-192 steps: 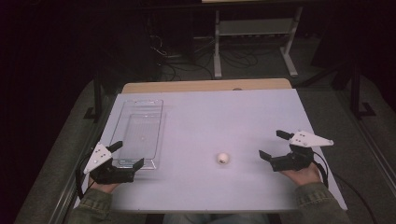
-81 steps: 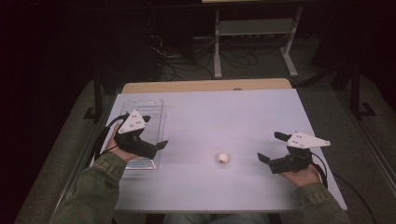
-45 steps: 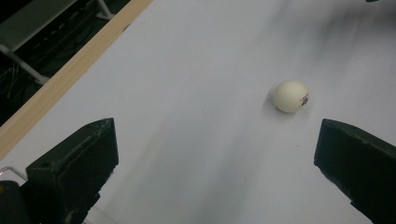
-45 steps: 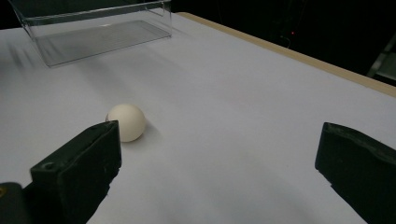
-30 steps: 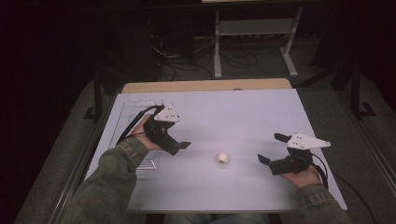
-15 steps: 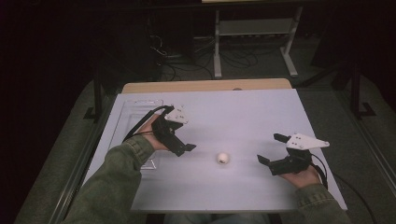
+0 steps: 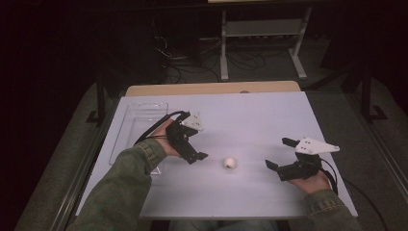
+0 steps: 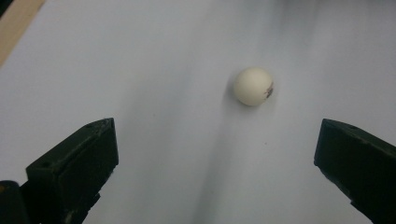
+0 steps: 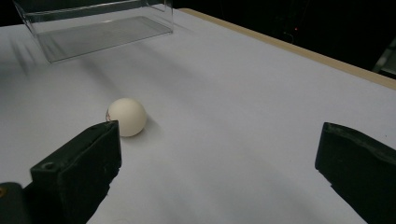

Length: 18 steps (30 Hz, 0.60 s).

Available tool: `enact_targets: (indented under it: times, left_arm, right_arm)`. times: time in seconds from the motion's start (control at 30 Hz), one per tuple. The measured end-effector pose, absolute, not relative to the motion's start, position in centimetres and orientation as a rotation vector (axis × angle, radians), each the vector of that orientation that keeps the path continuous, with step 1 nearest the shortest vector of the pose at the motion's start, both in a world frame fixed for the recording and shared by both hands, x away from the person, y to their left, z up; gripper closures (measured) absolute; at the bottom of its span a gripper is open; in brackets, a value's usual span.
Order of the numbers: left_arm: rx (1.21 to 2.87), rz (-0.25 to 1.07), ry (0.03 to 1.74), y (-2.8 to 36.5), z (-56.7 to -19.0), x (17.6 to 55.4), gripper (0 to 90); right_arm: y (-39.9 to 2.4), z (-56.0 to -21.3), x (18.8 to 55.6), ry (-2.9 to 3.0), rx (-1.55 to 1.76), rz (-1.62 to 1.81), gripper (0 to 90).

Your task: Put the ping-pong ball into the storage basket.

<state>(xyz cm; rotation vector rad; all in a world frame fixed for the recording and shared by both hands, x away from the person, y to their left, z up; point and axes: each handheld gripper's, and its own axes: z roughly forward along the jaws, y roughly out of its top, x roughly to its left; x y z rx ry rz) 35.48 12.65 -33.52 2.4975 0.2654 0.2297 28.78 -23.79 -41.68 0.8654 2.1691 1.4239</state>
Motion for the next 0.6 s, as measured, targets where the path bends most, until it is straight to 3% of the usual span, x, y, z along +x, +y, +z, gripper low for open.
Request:
enact_targets:
  times: [0.6]
  left_arm:
    - [2.553,0.168,0.191,9.9,-34.8,36.0,0.0]
  right_arm:
    - [-23.9,-41.8,28.8,2.175,0.865,1.425,0.0]
